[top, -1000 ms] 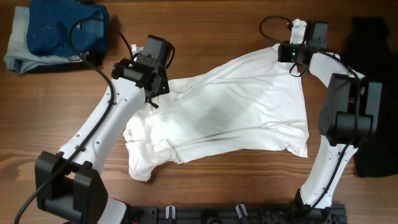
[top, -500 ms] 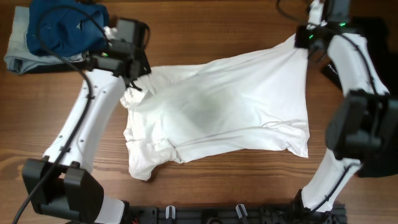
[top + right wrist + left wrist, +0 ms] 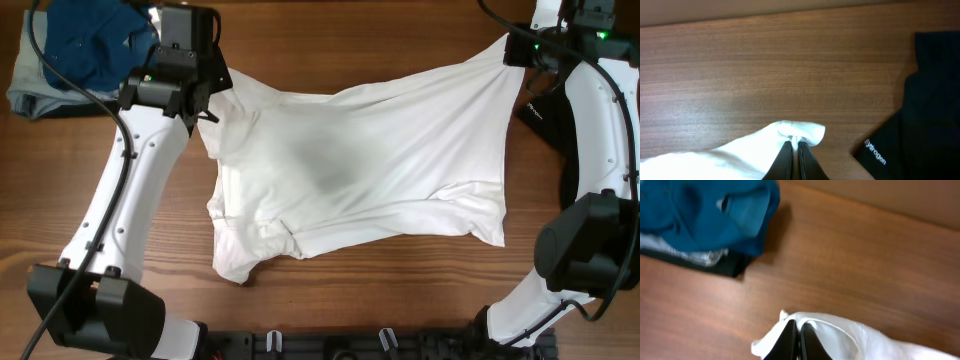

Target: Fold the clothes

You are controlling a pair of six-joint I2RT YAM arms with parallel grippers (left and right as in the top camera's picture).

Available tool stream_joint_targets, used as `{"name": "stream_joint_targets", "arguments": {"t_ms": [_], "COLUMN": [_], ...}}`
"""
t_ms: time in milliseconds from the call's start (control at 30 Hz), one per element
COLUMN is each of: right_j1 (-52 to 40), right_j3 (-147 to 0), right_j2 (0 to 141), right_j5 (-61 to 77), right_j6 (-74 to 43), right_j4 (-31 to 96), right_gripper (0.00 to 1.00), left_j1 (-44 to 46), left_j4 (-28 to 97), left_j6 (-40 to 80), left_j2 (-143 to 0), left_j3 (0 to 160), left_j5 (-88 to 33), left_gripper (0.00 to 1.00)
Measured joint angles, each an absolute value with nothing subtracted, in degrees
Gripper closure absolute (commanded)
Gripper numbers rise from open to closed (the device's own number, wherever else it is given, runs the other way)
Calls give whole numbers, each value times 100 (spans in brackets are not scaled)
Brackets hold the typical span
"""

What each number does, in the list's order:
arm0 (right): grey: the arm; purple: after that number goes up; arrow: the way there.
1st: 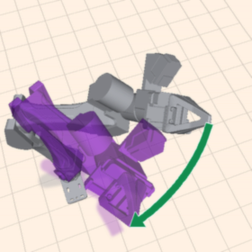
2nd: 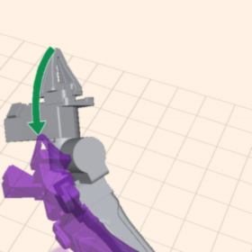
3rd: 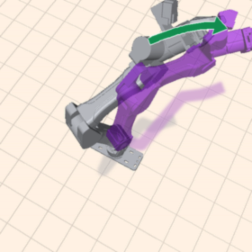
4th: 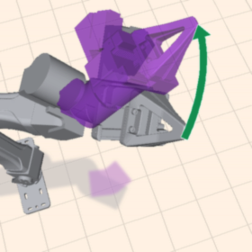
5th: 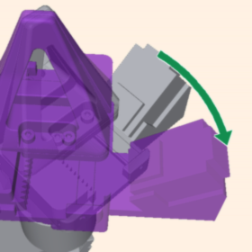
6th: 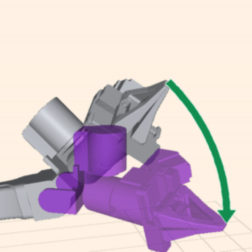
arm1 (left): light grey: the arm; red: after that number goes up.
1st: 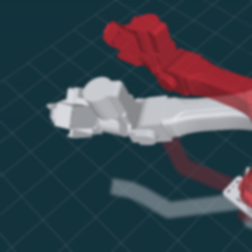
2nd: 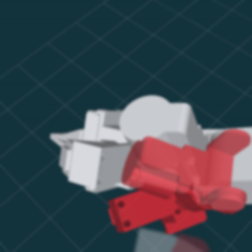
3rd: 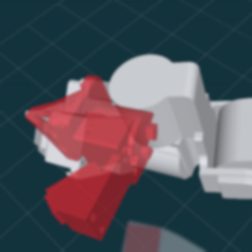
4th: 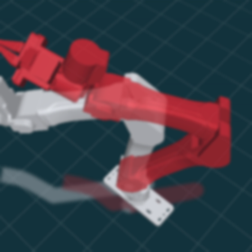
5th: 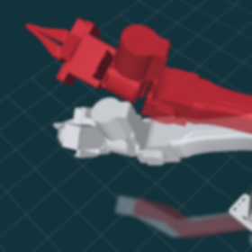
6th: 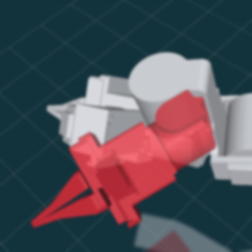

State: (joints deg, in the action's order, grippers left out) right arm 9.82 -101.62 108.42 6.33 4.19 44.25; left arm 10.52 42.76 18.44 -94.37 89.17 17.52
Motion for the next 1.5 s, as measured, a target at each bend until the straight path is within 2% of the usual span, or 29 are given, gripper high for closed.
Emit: {"name": "stream_joint_targets", "arguments": {"t_ms": [267, 667, 867, 1200, 1500], "right_j1": [982, 982, 982, 982, 1273], "right_j3": [-10162, -10162, -10162, -10173, -10143], "right_j2": [10842, 10842, 10842, 10842, 10842], "right_j5": [633, 633, 631, 637, 816], "right_j6": [489, 781, 779, 650, 628], "right_j4": [3518, 3371, 3723, 5339, 5758], "right_gripper": [96, 96, 96, 96, 96], "left_j1": [1052, 1055, 1052, 1052, 1214], "left_j4": [2668, 2814, 3275, 5286, 6368], "left_j6": [1498, 1332, 1304, 1288, 1509], "left_j2": [-9271, -9255, -9255, -9255, -9253], "left_j3": [9223, 9227, 9227, 9264, 9133], "left_j5": [1747, 1747, 1599, 703, -279], "left_gripper": [96, 96, 96, 96, 96]}}
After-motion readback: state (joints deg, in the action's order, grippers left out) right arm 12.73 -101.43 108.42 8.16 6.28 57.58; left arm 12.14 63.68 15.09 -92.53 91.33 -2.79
